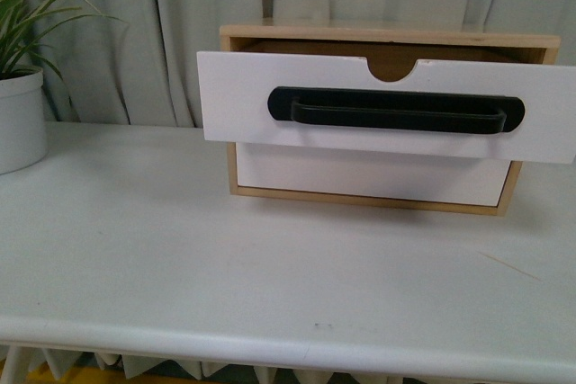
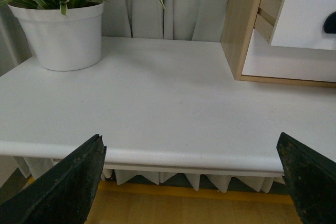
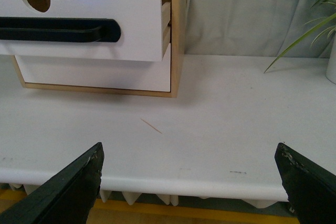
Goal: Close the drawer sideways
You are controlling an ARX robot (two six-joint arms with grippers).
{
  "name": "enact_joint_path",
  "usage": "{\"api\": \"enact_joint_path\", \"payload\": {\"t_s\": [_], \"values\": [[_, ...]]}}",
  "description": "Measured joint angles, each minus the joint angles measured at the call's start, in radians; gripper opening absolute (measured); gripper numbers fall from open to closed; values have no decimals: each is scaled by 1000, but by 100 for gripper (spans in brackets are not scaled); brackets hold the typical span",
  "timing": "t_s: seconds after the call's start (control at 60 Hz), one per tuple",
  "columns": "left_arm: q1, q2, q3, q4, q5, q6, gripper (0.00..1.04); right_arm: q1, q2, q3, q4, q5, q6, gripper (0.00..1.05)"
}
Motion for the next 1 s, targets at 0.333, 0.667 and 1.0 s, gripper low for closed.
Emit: {"api": "enact_joint_path", "payload": {"t_s": [0.333,0.667,1.0], "values": [[-113,98,52,-122,-331,-89,99,-13,138,85,-208,-37,9,96],[-378,589,301,-118,-547,-686,99,95,491,258,8,-14,-394,96],[-492,1071,553,138,-431,-989,99,158,858,337,262,-35,-793,96]]}}
